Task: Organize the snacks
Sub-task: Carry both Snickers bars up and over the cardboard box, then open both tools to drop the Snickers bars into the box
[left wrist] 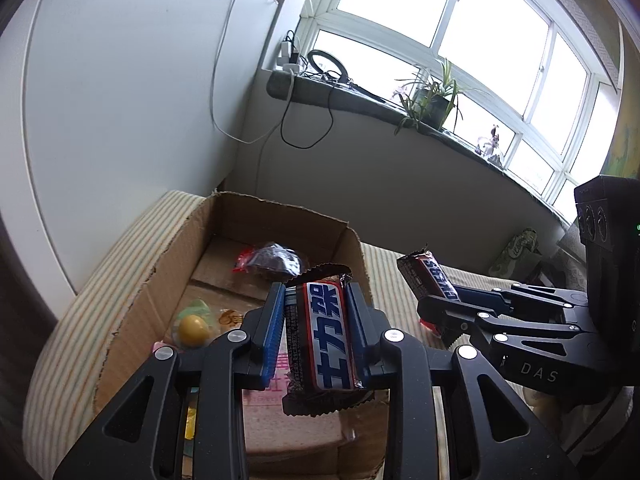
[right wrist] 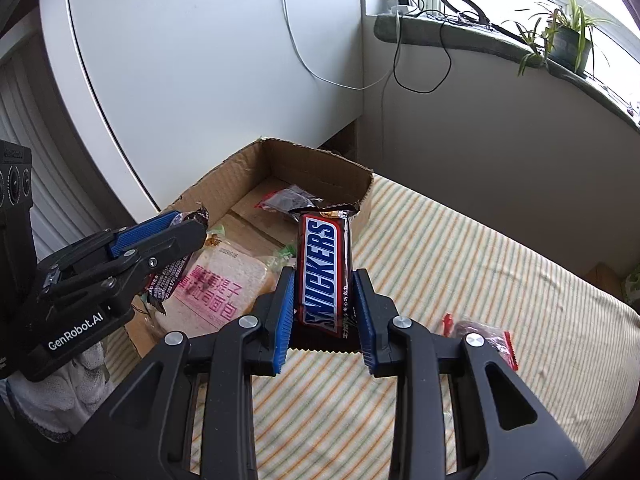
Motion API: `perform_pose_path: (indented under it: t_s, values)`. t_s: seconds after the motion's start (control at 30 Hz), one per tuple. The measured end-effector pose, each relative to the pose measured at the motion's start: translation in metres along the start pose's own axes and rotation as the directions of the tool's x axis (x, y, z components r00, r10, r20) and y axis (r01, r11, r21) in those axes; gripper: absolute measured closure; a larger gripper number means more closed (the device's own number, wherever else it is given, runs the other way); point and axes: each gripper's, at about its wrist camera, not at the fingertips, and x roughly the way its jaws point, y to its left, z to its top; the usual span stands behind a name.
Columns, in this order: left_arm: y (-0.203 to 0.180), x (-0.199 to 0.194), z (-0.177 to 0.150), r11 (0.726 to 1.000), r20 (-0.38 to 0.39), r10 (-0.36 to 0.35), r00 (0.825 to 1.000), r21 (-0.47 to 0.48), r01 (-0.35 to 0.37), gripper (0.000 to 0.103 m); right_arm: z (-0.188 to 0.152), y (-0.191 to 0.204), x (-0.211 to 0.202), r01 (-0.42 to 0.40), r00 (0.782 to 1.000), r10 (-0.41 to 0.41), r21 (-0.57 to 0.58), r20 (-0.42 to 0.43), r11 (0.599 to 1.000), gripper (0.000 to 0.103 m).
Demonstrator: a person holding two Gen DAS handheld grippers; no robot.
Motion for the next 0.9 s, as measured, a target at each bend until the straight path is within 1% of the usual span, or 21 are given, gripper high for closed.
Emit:
perform_pose_path:
  t_s: [0.17,0.3,0.5,0.67,0.87,0.9]
  values:
    - [0.015,0.000,0.000,0.999,0.001,0.020,1.000,-0.029,-0.020,0.075,0.008,0.015,0.016,-0.018,1.000,0.017,-0.024,-0.020,1.000,0.073]
    - [0.020,-0.001,0.000,0.999,0.006,0.035,0.999,-0.033,-0.035,0.075,0.011,0.022,0.026,-0.025,0.999,0.024,-0.034,-0.033,0.999,0.073]
    - [0.024,0.000,-0.001,0.998,0.004,0.053,0.999,-0.038,-0.053,0.075,0.013,0.024,0.037,-0.035,0.998,0.033,-0.036,-0.053,0.999,0.073]
    - [0.027,0.000,-0.001,0.997,-0.001,0.061,0.998,-0.046,-0.061,0.074,0.013,0.026,0.040,-0.039,0.997,0.037,-0.040,-0.061,0.998,0.073]
    - [0.027,-0.001,0.001,0.996,0.000,0.069,0.998,-0.060,-0.069,0.074,0.013,0.028,0.034,-0.027,0.999,0.024,-0.053,-0.044,0.998,0.073]
    - [0.028,-0.001,0.001,0.996,-0.001,0.071,0.997,-0.062,-0.071,0.072,0.013,0.027,0.033,-0.026,0.999,0.024,-0.053,-0.044,0.998,0.073]
